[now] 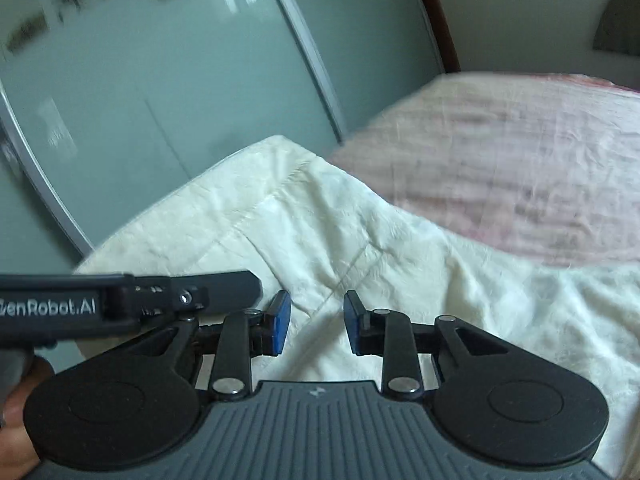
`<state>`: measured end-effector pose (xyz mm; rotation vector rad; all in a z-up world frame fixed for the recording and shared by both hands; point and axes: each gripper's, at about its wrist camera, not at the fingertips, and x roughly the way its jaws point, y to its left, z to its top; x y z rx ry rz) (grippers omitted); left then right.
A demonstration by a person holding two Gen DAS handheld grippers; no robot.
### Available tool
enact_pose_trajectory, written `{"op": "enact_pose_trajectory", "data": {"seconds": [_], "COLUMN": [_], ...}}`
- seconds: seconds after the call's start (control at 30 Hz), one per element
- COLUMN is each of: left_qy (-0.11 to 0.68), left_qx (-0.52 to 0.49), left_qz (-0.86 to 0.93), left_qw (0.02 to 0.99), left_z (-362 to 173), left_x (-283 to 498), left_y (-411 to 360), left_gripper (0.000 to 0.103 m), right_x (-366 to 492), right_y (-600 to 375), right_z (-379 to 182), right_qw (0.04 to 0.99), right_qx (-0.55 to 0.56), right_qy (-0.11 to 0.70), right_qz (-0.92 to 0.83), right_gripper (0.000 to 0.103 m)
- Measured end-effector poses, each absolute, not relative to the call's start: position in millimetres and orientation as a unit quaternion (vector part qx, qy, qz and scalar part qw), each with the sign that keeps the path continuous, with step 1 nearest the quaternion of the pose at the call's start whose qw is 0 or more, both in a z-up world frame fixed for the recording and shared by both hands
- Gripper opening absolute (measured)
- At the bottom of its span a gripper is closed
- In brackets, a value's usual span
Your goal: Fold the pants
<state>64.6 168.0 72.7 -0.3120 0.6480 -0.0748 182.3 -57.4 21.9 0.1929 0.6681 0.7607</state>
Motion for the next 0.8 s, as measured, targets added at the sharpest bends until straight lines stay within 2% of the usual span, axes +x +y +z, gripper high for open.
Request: {"op": "enact_pose_trajectory", "data": {"seconds": [0.2, 0.4, 0.8], "left_qy": [0.295, 0.304, 0.367], "left_qx": [-0.136, -0.103, -0.034], "left_qz": [-0.116, -0.202, -0.303], "left_qw": [0.939, 0.925, 0.879], "left_z": [105.2, 106.6, 61.7], "left_x": [56.3, 66.4, 57.2], "left_y": [95.0, 3.4, -134.9], "left_gripper": [0.012, 0.013, 0.014], "right_x": [152.0, 126.1, 85.5], "right_y": [-140.3, -236.3, -377.3], "right_z": [51.1, 55.5, -1.4], "right_qw": [0.89, 0.91, 0.92], "right_qx": [0.151, 0.196, 0.267], "right_qy": [0.254, 0.225, 0.235], "right_qz": [0.346, 0.286, 0.162], "right_gripper": [0.028, 0.028, 0.028]}}
